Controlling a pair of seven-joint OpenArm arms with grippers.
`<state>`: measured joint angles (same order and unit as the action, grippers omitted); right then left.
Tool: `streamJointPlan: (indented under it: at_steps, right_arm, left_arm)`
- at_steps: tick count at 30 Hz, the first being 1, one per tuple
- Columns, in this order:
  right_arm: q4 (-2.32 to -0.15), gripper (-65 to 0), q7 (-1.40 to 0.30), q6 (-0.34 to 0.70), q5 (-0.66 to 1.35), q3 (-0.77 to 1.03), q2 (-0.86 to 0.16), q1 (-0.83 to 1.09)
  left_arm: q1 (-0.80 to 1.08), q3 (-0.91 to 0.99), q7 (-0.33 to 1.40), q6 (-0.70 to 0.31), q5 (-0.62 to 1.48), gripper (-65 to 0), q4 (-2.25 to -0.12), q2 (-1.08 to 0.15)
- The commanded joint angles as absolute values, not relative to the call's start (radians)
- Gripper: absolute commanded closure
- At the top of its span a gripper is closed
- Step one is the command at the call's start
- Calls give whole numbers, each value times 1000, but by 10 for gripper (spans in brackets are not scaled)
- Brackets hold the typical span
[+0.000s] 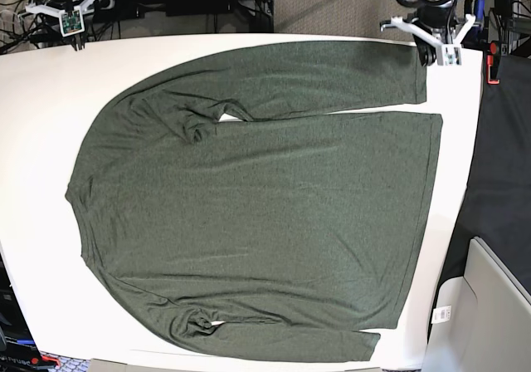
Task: Fold the T-shirt properly
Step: 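Lower both grippers onto the shirt's shoulder corners and close them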
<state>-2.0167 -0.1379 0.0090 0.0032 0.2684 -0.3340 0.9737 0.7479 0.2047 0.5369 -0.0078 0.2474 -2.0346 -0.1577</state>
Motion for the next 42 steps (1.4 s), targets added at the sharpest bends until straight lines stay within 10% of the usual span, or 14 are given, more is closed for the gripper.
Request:
streamJointPlan:
  at_steps: [1,11,19,42]
  right_arm:
    - [-2037,-3,-116,-1,2,277,-343,977]
    - [-2037,-194,-116,2,2,277,-348,892]
    - [-2038,-173,-211,4,8,277,-348,802]
    - [-2038,-175,-289,5,10,277,-338,725]
  left_arm:
    - [739,206,564,-2,242,-28,-2052,-160]
    - [636,208,680,-2,243,-145,-2054,-157]
    - [599,214,680,-2,243,-318,-2046,-157]
    - [555,206,682,-4,397,-331,-1837,-162]
